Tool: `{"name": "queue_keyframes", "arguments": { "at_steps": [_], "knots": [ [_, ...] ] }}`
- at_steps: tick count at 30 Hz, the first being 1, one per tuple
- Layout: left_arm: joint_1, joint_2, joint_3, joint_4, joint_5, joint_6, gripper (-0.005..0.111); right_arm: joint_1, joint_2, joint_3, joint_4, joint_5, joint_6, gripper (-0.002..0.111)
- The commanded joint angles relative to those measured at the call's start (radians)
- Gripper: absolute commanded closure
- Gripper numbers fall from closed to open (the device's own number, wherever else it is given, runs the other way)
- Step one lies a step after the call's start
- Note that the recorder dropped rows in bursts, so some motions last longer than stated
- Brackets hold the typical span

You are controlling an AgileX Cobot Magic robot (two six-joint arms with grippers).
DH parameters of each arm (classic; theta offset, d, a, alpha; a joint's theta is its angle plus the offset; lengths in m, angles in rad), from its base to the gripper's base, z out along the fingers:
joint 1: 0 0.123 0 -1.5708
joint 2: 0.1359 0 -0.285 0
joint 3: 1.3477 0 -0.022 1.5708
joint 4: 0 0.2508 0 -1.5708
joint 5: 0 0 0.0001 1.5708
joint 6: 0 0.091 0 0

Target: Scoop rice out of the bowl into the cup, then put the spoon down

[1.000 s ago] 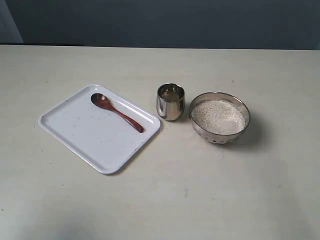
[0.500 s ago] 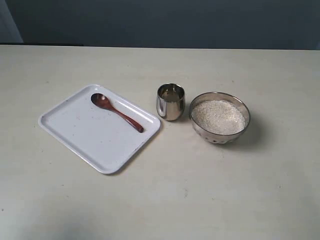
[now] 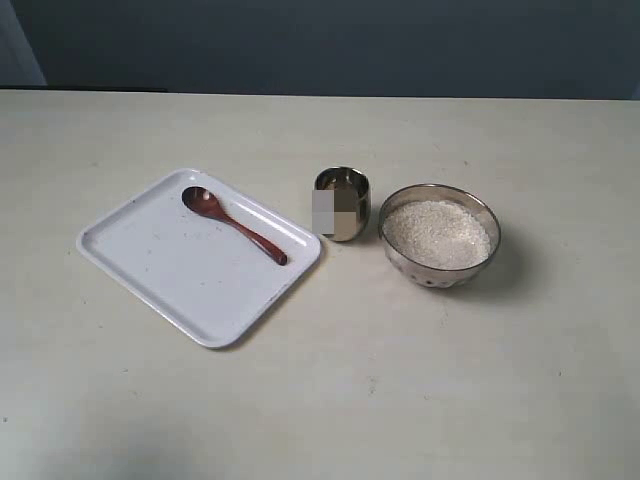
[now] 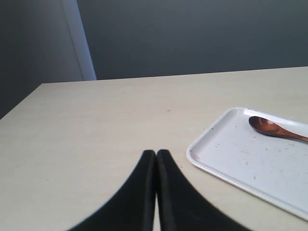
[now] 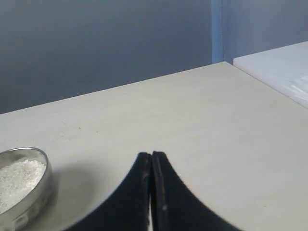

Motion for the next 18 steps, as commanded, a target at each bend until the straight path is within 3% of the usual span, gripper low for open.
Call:
{"name": "queue_keyframes", "arguments": {
  "at_steps": [1, 9, 18],
  "knots": [
    [0.000, -0.004, -0.002, 0.003, -0.015, -0.005, 0.106, -0.006, -0.006, 0.001, 0.020, 0.007, -0.005, 0.109],
    [0.000, -0.004, -0.002, 0.003, -0.015, -0.005, 0.106, -0.003, -0.006, 0.001, 0.139, 0.013, -0.204, 0.109],
    [0.000, -0.004, -0.002, 0.003, -0.015, -0.005, 0.106, -0.003, -0.006, 0.001, 0.145, 0.017, -0.273, 0.109]
  ]
}}
